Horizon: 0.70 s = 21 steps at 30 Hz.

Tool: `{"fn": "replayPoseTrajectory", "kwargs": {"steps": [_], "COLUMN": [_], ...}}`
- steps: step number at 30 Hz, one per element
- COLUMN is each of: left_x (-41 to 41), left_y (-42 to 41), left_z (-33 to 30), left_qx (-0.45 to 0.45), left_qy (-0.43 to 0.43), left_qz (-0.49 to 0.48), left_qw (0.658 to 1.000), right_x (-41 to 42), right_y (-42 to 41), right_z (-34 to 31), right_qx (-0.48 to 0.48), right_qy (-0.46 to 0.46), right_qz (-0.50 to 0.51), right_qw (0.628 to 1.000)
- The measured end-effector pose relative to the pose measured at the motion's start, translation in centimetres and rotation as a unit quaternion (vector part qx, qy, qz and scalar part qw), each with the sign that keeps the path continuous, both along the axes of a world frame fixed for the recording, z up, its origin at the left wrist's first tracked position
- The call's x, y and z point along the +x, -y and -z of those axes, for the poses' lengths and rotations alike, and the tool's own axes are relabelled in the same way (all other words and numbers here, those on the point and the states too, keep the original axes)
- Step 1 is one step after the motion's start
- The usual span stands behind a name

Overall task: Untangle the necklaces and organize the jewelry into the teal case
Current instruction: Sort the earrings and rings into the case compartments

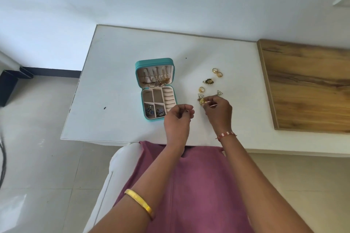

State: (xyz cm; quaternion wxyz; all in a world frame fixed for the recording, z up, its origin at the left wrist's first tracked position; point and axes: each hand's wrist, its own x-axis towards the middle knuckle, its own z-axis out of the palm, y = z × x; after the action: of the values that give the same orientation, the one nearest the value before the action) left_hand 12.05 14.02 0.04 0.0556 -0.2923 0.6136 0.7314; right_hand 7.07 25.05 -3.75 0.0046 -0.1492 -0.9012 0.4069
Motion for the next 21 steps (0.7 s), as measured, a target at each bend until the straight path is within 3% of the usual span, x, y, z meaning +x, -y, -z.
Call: {"fn": "replayPoseTrajectory", "kwargs": {"steps": [5,15,19,21], "left_x": [0.04,0.52,0.49,0.30], "left_y": [-0.26,-0.48,-0.47,-0.25], "left_z": [0.19,-0.04,-0.08,-0.02], "left_qx": [-0.010,-0.005,-0.001,-0.001], "left_qy": [0.014,0.020,0.020,0.024], "left_qz": [0.006,0.005,0.009,0.012], "left_qw": [1.000,1.000,1.000,1.000], "right_x": [-0.28,-0.73,-0.87,-0.91], "right_y": [0.15,-0.67,-0.41,-0.43], "right_z": [0.69,0.09,0.08,-0.20], "right_qx": [0.093,0.123,0.166,0.132], "right_qy": [-0.012,0.025,0.004,-0.023], "right_qz": [-0.058,-0.092,-0.103,-0.079], "right_qw": [0.994,0.988,0.981,0.988]}}
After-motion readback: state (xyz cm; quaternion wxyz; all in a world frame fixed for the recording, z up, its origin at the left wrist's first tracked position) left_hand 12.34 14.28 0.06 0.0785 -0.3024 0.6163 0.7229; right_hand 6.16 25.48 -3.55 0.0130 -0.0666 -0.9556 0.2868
